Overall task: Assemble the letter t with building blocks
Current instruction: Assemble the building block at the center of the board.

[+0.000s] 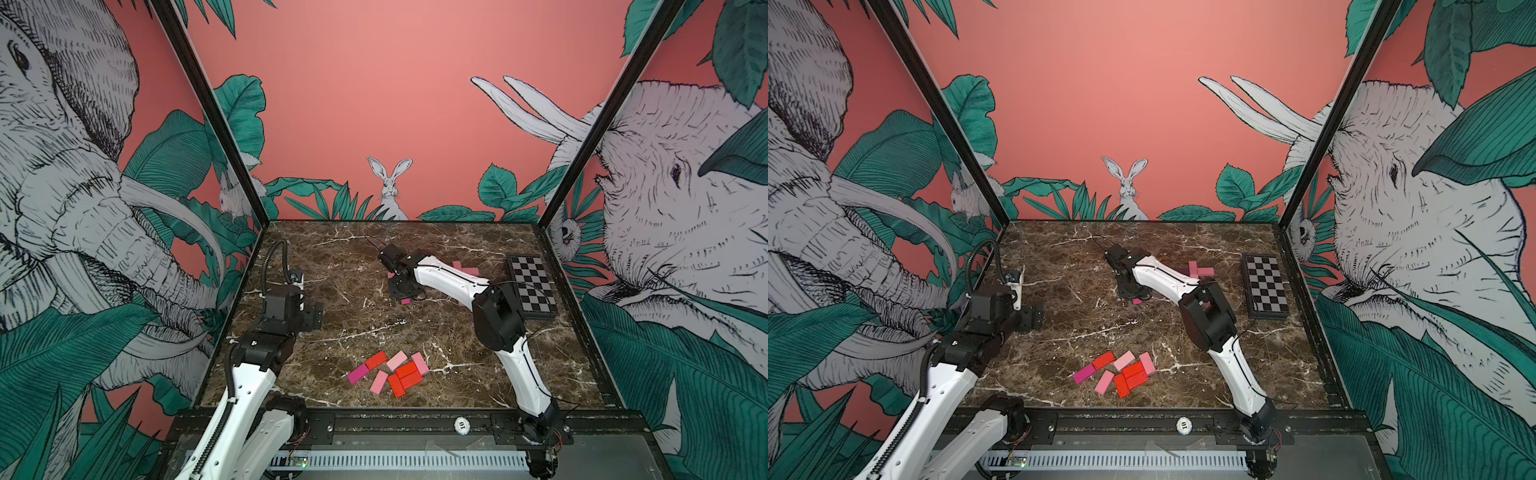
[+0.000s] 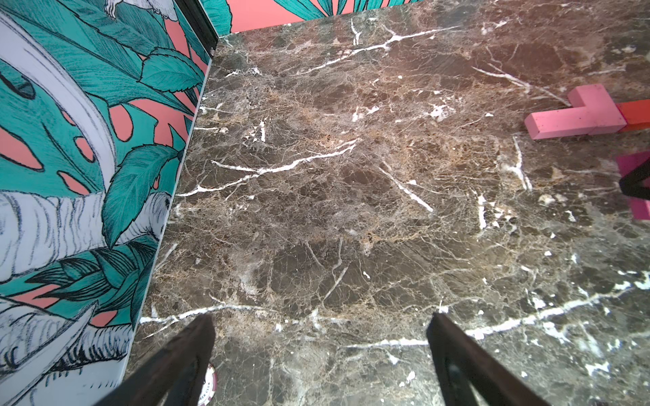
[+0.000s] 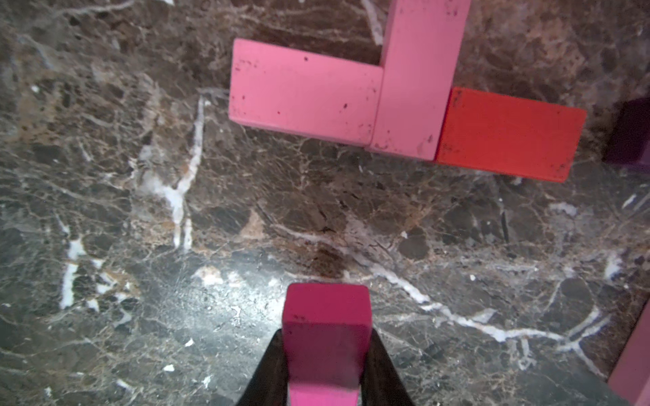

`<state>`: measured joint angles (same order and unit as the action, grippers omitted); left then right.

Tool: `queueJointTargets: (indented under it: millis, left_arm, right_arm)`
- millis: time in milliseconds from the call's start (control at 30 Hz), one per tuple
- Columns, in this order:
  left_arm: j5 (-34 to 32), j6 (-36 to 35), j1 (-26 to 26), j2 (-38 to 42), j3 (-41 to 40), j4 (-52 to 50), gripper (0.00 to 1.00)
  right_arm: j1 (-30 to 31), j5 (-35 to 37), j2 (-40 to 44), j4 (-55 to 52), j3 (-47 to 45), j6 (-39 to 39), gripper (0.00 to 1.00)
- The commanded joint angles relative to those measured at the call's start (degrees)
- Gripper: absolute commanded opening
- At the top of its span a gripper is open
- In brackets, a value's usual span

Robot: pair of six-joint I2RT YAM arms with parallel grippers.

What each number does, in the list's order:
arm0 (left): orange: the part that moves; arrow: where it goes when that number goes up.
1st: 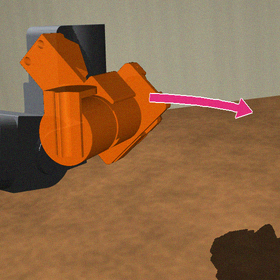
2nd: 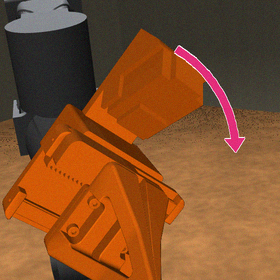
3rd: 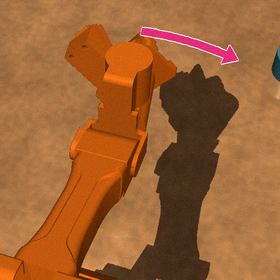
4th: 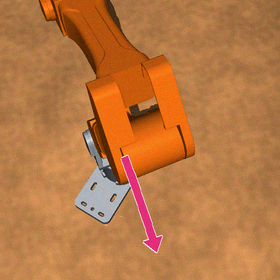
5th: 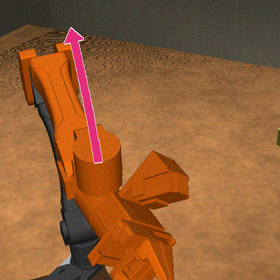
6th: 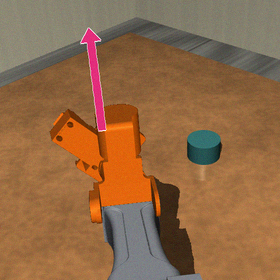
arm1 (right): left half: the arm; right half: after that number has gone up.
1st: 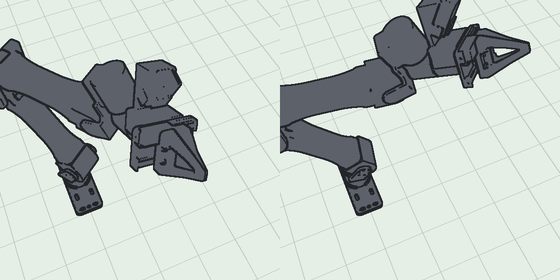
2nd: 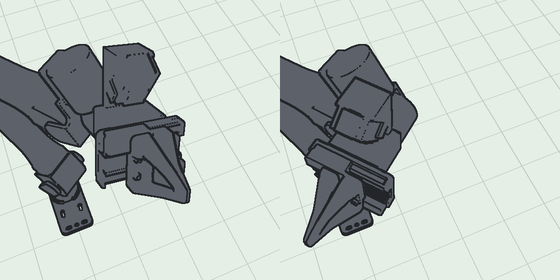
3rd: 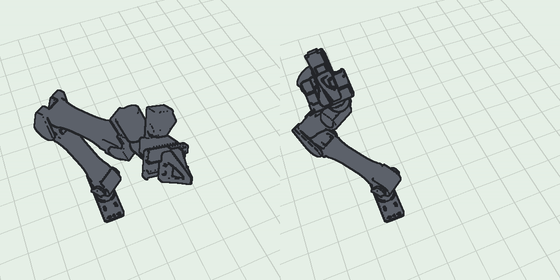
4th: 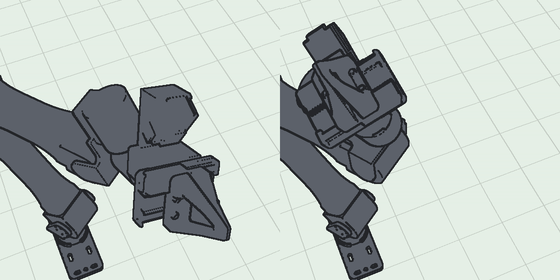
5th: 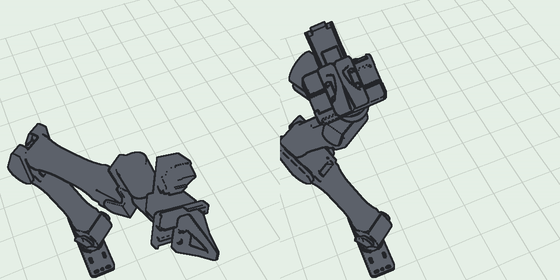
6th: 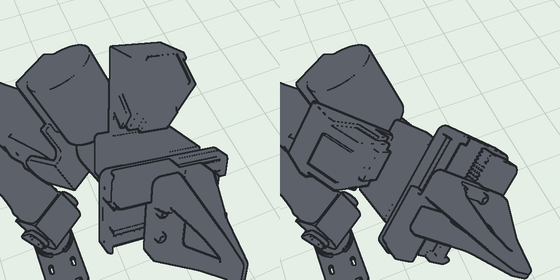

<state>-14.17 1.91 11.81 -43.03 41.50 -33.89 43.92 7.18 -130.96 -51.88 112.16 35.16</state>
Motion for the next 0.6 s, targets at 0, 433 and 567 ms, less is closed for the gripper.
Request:
queueJointTargets:
  millis: [0,433,567]
  left_arm:
    - [-0.2,0.0,-0.1,0.2,-0.1,0.9,0.97]
    - [0.1,0.1,-0.2,0.7,-0.2,1.0,0.97]
    - [0.1,0.0,-0.1,0.9,-0.2,1.0,0.97]
  right_arm:
    - [-1.2,-0.3,-1.7,-2.6,1.0,1.6,0.0]
    - [-3.4,-2.6,-4.4,-1.6,1.5,4.0,0.03]
    - [-3.9,-3.4,-5.6,-1.8,2.9,3.8,0.07]
